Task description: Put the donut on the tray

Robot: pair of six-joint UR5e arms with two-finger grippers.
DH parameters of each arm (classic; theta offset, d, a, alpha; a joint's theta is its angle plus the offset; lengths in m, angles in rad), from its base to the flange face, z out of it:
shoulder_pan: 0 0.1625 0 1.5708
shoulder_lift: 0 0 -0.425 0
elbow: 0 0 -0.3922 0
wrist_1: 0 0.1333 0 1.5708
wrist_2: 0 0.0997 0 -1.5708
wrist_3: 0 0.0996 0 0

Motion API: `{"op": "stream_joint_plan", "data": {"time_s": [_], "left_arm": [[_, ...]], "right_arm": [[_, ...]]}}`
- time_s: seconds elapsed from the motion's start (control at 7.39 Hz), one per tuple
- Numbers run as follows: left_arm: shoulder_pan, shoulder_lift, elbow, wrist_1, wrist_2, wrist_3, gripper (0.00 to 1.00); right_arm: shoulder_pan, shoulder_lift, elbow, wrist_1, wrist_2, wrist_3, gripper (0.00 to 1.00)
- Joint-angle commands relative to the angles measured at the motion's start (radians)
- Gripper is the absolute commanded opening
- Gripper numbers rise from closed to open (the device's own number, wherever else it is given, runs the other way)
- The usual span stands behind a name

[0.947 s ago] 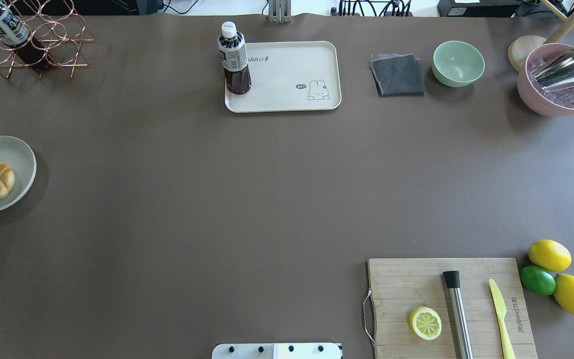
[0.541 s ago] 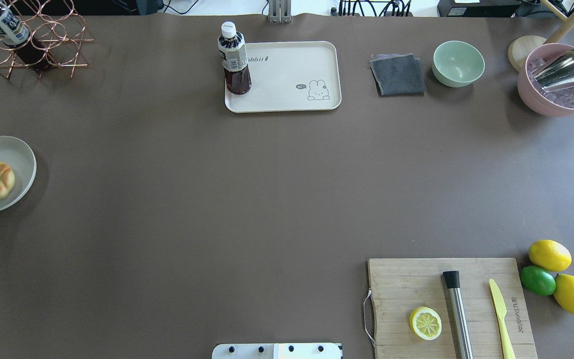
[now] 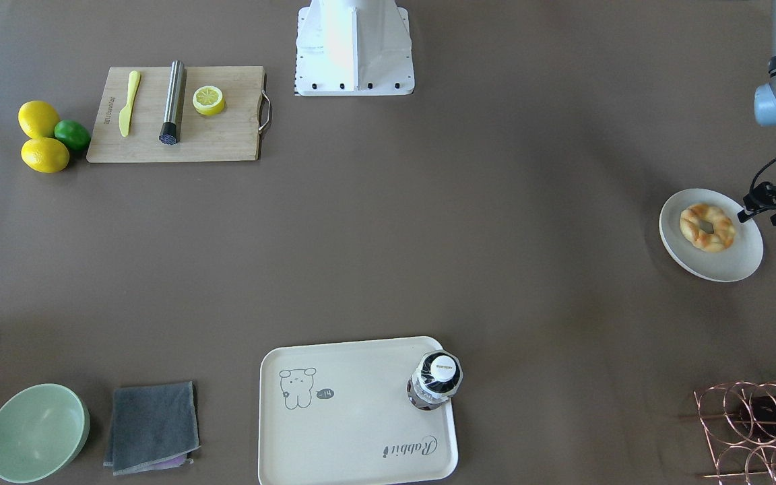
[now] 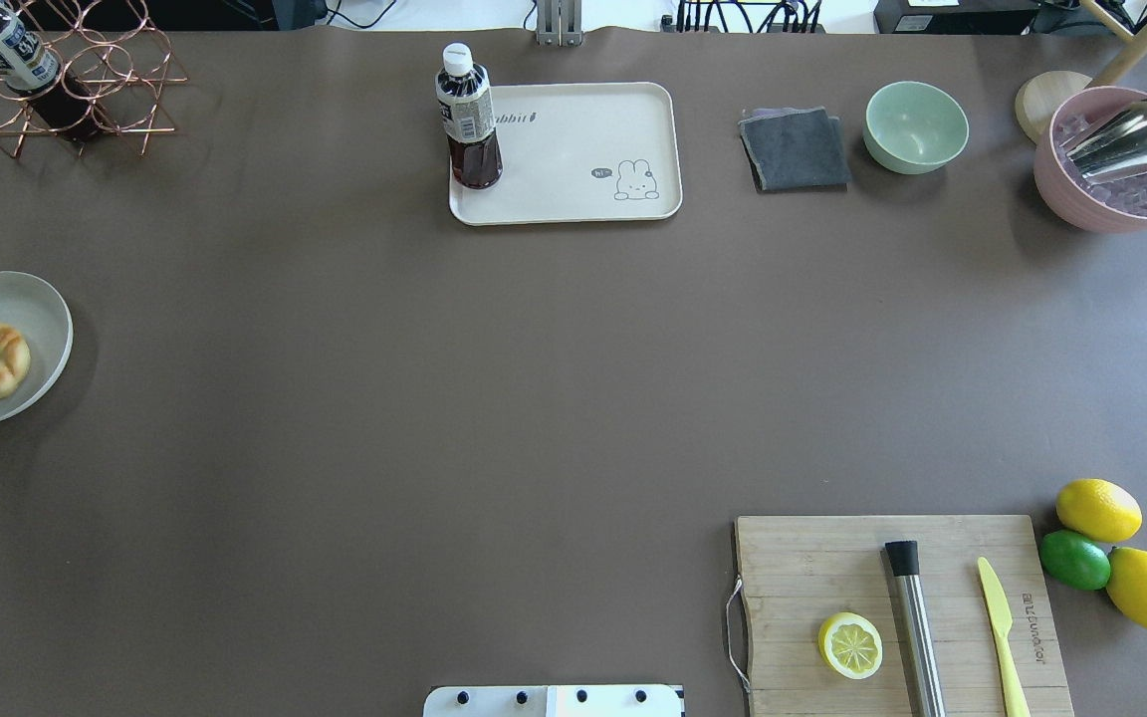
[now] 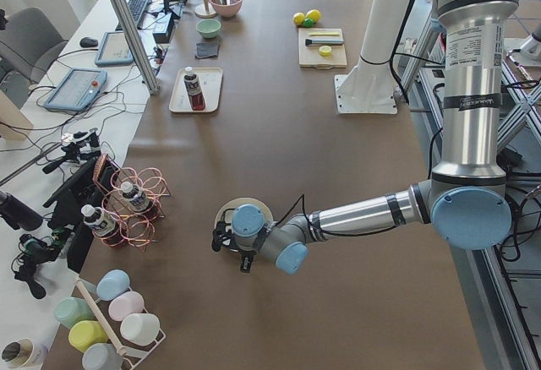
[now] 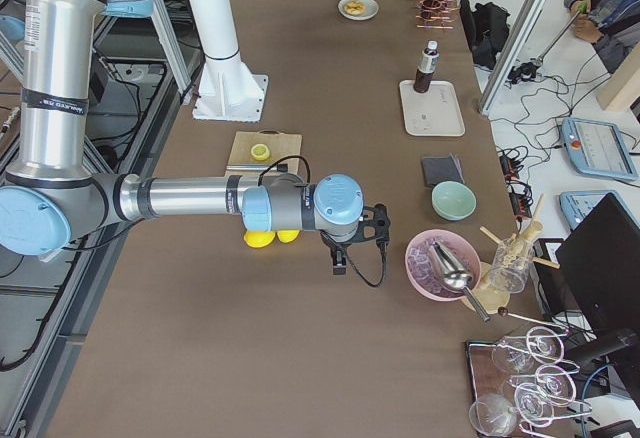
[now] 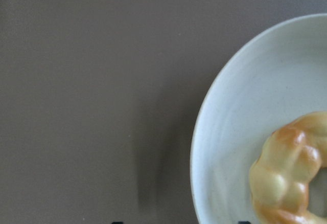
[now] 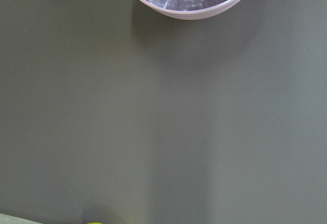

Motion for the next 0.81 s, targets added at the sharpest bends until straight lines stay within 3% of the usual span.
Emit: {"op": "stream_joint_plan", "data": {"time_s": [0.0, 0.41, 0.68], "left_arm": [[0.006, -0.009, 0.008, 0.000, 0.000, -0.003, 0.70], [0.025, -0.019, 0.014, -0.002, 0.000, -0.036, 0.67], [0.026, -0.021, 0.016, -0.002, -0.002, -0.040, 0.43]], "right_arm": [[0.000, 0.000, 0.000, 0.000, -0.001, 0.000, 1.00], [0.000, 0.000, 0.004, 0.002, -0.002, 0.000, 1.00], [0.000, 0.001, 0.004, 0.002, -0.005, 0.000, 1.00]]}}
